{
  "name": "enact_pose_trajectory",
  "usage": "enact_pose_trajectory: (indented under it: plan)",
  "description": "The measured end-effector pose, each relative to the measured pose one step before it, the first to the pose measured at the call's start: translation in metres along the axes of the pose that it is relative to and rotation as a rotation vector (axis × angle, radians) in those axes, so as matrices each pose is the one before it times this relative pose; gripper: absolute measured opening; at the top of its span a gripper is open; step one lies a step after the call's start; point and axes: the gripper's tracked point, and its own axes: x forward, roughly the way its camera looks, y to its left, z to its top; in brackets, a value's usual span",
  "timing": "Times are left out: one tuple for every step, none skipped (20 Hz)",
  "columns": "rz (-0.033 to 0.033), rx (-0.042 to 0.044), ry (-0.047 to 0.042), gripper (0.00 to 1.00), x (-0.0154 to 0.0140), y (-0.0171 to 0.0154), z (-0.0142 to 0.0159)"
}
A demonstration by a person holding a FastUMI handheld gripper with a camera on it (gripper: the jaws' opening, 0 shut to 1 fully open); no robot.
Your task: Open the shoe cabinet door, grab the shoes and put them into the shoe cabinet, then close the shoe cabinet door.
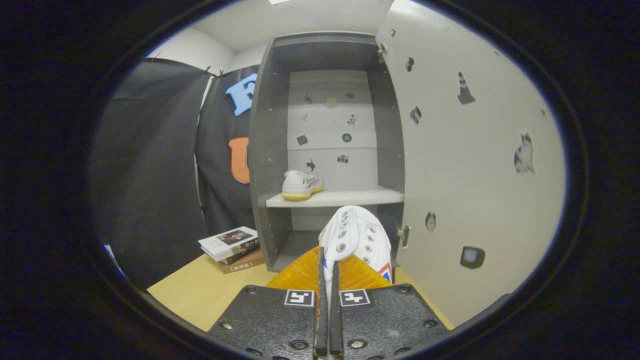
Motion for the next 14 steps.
enact_pose_trajectory:
  plan:
    - [-0.0109, -0.01586, -0.02608, 0.05, 0.0013, -0.00144, 0.01624]
    - [-0.0093, -0.01082, -0.02201, 0.05, 0.00127, -0.00103, 0.0154]
    - [-0.00276, -0.00361, -0.01331, 0.05, 0.00184, 0.00065, 0.01326]
    - [0.00261, 0.00164, -0.01177, 0.05, 0.00299, 0.0032, 0.01352]
    - [0.00565, 0.00623, -0.01436, 0.05, 0.00323, 0.00329, 0.01321]
    - [0.00743, 0.00226, -0.01651, 0.05, 0.00369, 0.00385, 0.01354]
    - [0.00577, -0.00641, -0.01339, 0.05, 0.00456, 0.00378, 0.01181]
    - [0.00489, -0.00884, -0.01546, 0.05, 0.00621, 0.00316, 0.01107]
    - [0.00477, -0.01066, -0.00952, 0.05, 0.00691, 0.00345, 0.00982]
    - [0.00374, -0.01027, -0.01019, 0.05, 0.00964, 0.00345, 0.00992]
    - [0.00694, -0.00848, -0.01259, 0.05, 0.01056, 0.00333, 0.00889]
    - [0.01112, -0.00575, -0.01588, 0.05, 0.01193, 0.00297, 0.00925]
    - [0.01074, -0.00378, -0.00981, 0.05, 0.01138, 0.00109, 0.00692]
    - [0.00357, 0.00277, -0.00257, 0.05, 0.01244, -0.00182, 0.00536]
